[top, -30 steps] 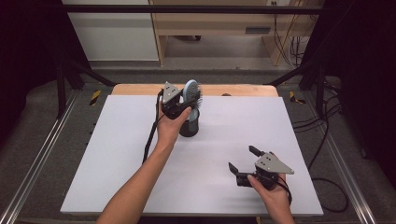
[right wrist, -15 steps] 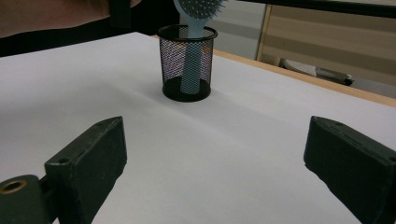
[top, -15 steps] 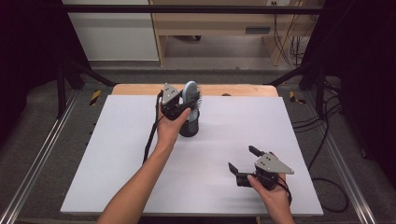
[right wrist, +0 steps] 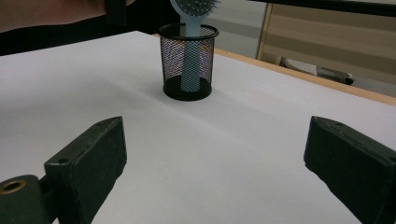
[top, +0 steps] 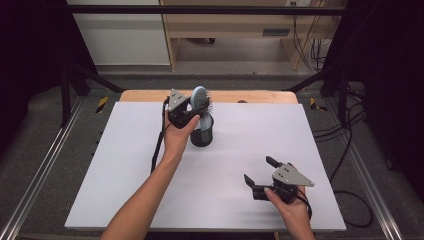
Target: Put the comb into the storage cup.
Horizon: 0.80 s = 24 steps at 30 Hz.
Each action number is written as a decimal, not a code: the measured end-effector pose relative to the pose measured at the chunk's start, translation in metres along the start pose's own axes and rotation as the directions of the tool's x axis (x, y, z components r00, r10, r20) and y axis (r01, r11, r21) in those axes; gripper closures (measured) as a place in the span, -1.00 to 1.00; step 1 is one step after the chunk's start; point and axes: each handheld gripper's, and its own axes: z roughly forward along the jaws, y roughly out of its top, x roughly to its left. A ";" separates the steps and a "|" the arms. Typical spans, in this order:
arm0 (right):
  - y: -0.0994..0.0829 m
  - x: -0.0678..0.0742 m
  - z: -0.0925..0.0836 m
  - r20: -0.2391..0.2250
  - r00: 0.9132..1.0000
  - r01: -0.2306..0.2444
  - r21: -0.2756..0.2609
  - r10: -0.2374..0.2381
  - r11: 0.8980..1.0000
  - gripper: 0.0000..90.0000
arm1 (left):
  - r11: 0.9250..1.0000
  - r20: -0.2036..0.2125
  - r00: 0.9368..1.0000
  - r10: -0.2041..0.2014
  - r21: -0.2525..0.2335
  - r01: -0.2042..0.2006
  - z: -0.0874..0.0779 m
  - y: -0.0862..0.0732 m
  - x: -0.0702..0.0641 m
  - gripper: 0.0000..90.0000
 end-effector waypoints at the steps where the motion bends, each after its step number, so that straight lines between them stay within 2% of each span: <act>1: 0.000 0.000 0.000 0.000 1.000 0.000 0.000 0.000 1.000 -0.86 | 1.000 -0.002 1.000 -0.001 0.001 0.001 -0.001 0.000 0.001 0.06; 7: 0.000 0.000 0.001 -0.001 1.000 -0.001 0.004 0.001 1.000 -0.86 | 1.000 -0.007 1.000 -0.017 0.002 0.017 -0.005 -0.001 0.008 0.04; 16: -0.001 0.001 0.002 -0.002 1.000 0.001 0.007 -0.001 1.000 -0.86 | 0.998 -0.030 0.997 -0.070 0.002 0.070 -0.013 -0.004 0.023 0.01; 24: -0.001 0.001 0.002 -0.004 1.000 0.001 0.009 -0.001 1.000 -0.86 | 0.991 -0.040 0.990 -0.134 -0.001 0.134 -0.017 -0.006 0.034 0.00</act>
